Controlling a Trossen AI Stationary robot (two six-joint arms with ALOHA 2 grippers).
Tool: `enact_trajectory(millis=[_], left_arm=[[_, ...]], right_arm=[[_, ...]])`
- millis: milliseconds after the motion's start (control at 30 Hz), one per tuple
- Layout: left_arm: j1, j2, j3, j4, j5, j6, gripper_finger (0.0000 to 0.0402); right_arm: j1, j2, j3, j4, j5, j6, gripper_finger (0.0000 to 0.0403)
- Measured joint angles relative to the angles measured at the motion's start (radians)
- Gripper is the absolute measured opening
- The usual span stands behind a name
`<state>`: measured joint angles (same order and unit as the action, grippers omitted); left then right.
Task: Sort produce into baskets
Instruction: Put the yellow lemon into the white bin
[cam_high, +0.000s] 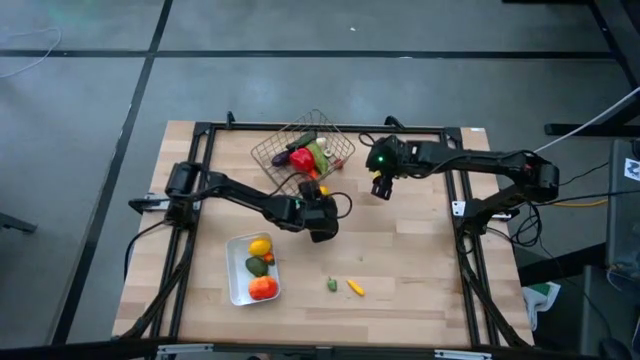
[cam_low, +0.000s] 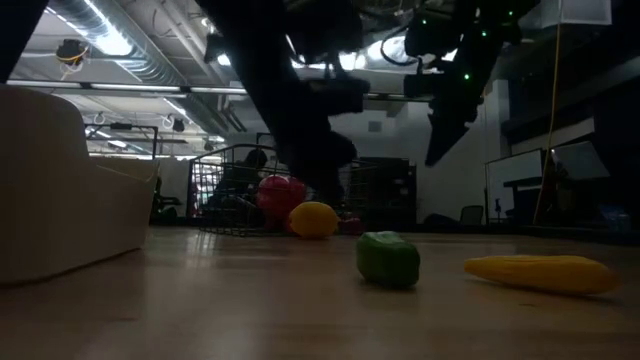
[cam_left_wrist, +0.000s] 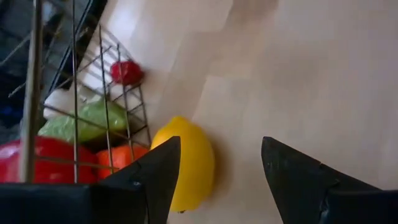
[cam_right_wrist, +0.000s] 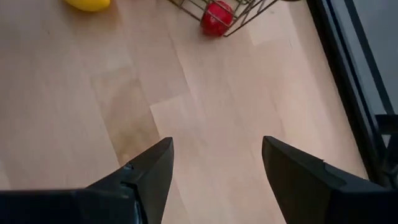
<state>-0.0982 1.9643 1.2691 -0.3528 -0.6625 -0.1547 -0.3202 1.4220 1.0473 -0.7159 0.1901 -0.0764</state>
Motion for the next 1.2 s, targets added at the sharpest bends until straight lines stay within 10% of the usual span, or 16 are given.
enact_trajectory(millis=[567,1200], left_arm=[[0.046,0.015,-0.001,-0.004,-0.124,-0.101,0.0221],[0.113,0.015,-0.001,-0.010,0.009,-0.159,0.0221]], right_arm=[[0.000,0.000,-0.131,0.152,-0.064,0.002,0.0244],[0.000,0.001,-0.133,0.199,-0.071,0.001,0.0244]])
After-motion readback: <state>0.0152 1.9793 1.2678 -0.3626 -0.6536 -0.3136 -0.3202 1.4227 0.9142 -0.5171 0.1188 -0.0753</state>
